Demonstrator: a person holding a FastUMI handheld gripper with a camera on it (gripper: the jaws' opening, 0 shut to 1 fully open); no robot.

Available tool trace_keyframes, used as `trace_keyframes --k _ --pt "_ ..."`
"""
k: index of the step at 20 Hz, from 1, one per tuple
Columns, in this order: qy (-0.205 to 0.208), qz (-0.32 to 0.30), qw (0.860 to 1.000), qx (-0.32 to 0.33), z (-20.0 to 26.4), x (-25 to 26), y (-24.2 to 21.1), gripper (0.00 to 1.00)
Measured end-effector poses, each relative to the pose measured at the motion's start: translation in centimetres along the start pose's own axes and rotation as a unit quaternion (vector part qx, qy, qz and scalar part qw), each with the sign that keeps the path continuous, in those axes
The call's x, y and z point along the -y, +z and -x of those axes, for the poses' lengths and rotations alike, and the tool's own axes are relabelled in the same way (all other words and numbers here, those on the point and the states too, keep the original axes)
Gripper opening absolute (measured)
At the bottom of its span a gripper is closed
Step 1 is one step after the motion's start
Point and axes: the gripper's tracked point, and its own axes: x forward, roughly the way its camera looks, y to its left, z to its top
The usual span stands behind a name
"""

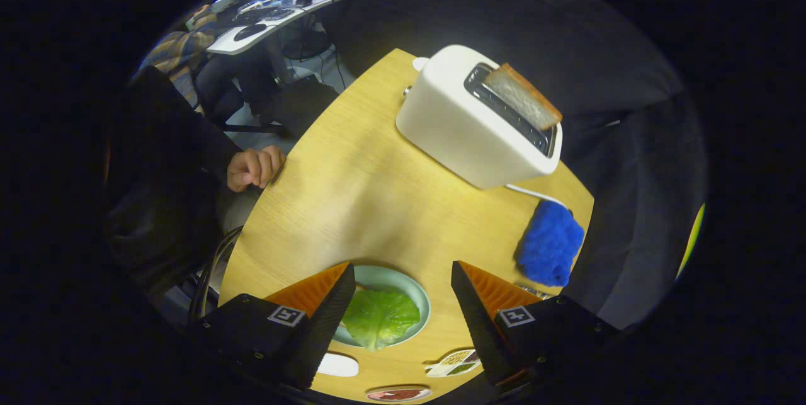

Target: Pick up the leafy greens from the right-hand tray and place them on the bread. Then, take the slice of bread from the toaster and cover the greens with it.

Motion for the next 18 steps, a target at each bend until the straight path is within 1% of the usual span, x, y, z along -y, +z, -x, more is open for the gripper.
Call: trace_keyframes --k 4,5,6,7,9,12,13,15,16,17,18 --pt "-0.003 0.078 0.997 0.005 -0.4 3.3 4.6 0.96" --pt "-0.008 0.094 0.996 0.002 -0.5 4.3 5.4 0.93" --pt "-0.008 0.101 0.995 -0.005 -0.7 5.2 6.2 0.86" --pt "-0.007 0.106 0.994 -0.006 -0.8 5.9 7.1 0.83" --pt "-0.005 0.114 0.993 -0.002 -1.0 7.8 8.7 0.82" --pt "-0.026 0.140 0.990 0.017 -0.9 11.6 11.4 0.54" --pt "-0.034 0.157 0.987 0.028 -1.0 12.6 12.3 0.54" --pt "-0.034 0.182 0.982 0.034 -1.7 13.8 13.7 0.53" --pt "-0.028 0.193 0.980 0.038 -2.1 13.9 14.3 0.54" --pt "-0.062 0.216 0.973 0.044 -3.0 15.7 15.2 0.54" --pt "-0.093 0.236 0.966 0.052 -2.5 17.2 16.4 0.32"
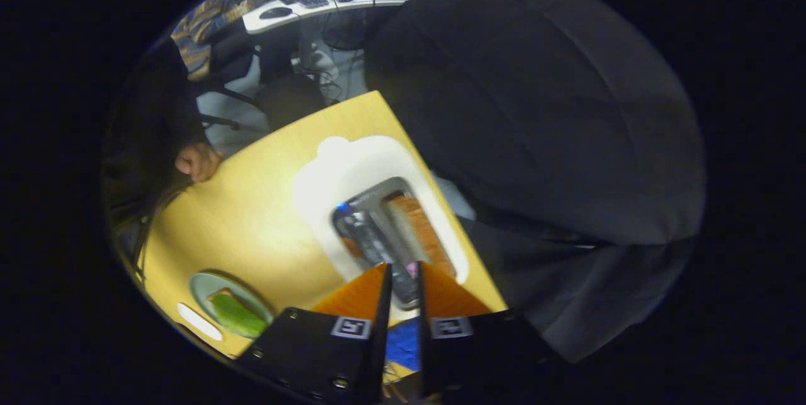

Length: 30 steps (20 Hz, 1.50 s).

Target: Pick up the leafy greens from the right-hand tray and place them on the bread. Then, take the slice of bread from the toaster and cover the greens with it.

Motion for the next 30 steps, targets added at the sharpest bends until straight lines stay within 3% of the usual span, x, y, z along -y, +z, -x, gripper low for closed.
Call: trace_keyframes --k 1,2,5,6,9,14,23,24,30 --pt "0.014 0.002 1.000 -0.005 0.0 0.3 0.5 0.10" --pt "0.032 -0.006 0.999 -0.003 -0.1 0.1 1.0 0.10" --pt "0.074 -0.012 0.997 -0.023 -1.2 -1.2 0.7 0.10" --pt "0.082 -0.018 0.996 -0.032 -1.4 -1.4 0.4 0.20" --pt "0.077 -0.011 0.996 -0.049 -2.4 -0.7 -0.6 0.36" --pt "0.063 0.019 0.996 -0.052 -2.6 0.3 -0.2 0.35" --pt "0.105 0.044 0.991 -0.069 -5.2 -1.0 -0.4 0.35" --pt "0.099 0.050 0.992 -0.062 -5.4 -0.7 -0.2 0.28" --pt "0.095 0.036 0.993 -0.057 -4.3 -0.8 -0.1 0.27"
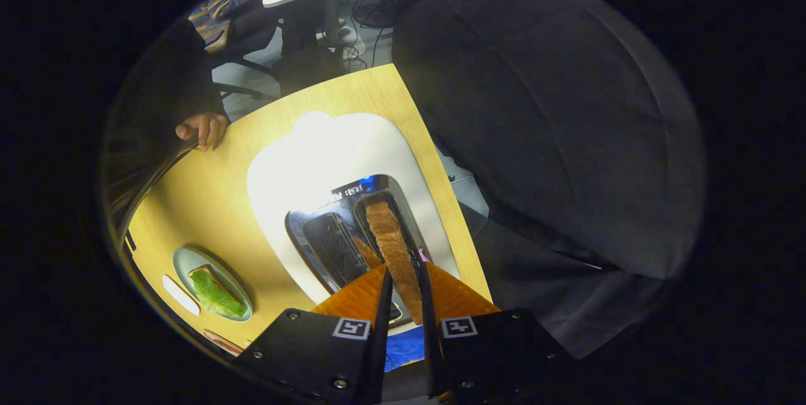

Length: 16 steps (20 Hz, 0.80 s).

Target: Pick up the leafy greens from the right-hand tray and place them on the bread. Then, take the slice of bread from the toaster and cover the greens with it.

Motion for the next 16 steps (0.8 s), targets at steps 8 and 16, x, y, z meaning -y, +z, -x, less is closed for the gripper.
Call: trace_keyframes --k 8,16 --pt "-0.041 -0.023 0.999 -0.001 2.7 0.5 -0.8 0.09" --pt "-0.122 -0.107 0.987 -0.013 10.9 -2.1 -6.1 0.09"
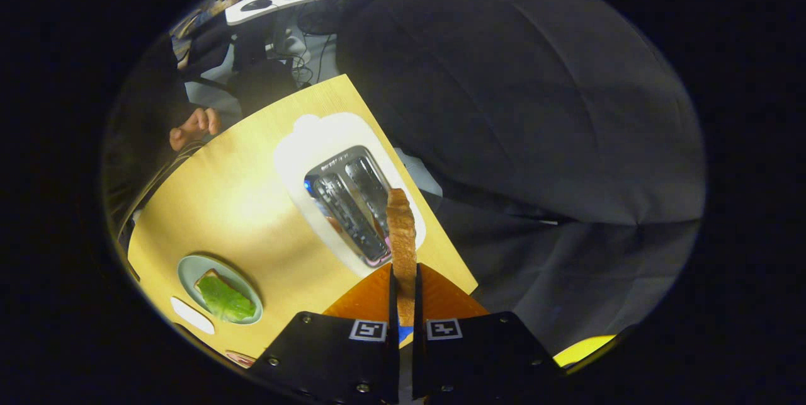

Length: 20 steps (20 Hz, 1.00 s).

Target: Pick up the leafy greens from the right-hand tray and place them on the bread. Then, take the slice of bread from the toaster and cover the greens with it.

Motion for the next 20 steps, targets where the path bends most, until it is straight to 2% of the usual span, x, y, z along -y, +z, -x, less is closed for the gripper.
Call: trace_keyframes --k 4,9,13,20 --pt "-0.002 -0.080 0.996 -0.024 4.2 -5.9 -6.8 0.09" --pt "0.014 -0.166 0.983 -0.070 5.9 -16.5 -15.1 0.09" --pt "0.005 -0.218 0.972 -0.087 4.4 -22.7 -18.8 0.09" --pt "-0.018 -0.234 0.966 -0.110 0.1 -28.5 -21.5 0.09"
